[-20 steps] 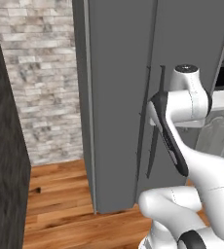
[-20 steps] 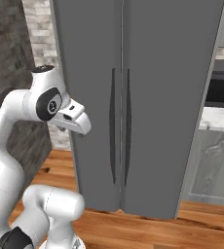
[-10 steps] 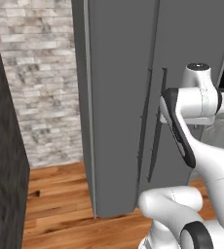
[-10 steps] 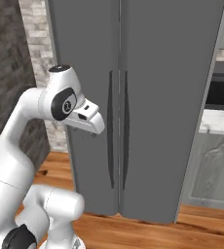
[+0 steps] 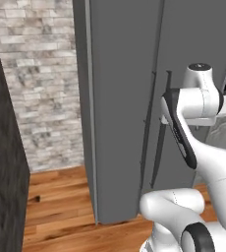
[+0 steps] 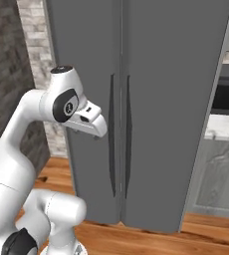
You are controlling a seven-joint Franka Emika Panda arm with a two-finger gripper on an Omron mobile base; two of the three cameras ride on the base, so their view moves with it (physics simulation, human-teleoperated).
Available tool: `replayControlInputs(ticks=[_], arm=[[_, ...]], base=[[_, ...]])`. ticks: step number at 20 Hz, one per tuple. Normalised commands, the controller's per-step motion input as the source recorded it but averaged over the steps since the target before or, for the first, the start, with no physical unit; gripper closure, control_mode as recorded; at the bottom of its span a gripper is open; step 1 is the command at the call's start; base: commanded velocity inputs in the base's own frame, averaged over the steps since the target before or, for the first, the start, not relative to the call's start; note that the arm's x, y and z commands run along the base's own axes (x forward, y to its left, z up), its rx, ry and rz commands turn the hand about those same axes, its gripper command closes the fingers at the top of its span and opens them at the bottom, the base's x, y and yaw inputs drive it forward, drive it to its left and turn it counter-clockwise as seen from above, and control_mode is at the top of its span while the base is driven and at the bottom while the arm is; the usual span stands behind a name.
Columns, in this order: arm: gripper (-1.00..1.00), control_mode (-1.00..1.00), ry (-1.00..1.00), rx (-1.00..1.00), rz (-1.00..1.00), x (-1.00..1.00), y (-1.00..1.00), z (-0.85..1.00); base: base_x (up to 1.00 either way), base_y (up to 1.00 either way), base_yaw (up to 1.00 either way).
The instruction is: Move the hot dog bun to the plate on the dining table and place the condiment next to that plate. Then navigate to the fridge and take the sausage and place it on the plate as well.
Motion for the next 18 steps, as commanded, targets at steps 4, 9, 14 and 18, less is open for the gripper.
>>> replayControlInputs(ticks=[4,9,14,18], arm=[[-1.00,1.00,0.00,0.00,0.00,0.00,0.00,0.00],[-1.00,1.00,0.00,0.00,0.00,0.00,0.00,0.00],[-1.00,-1.00,0.00,0.00,0.00,0.03,-0.36,0.00],[-1.00,-1.00,-0.07,0.03,0.02,0.32,-0.87,-0.13]], base=[[0.66,0.00,0.00],[0.34,-0.04,0.00],[0.00,-0.09,0.00],[0.00,0.00,0.00]])
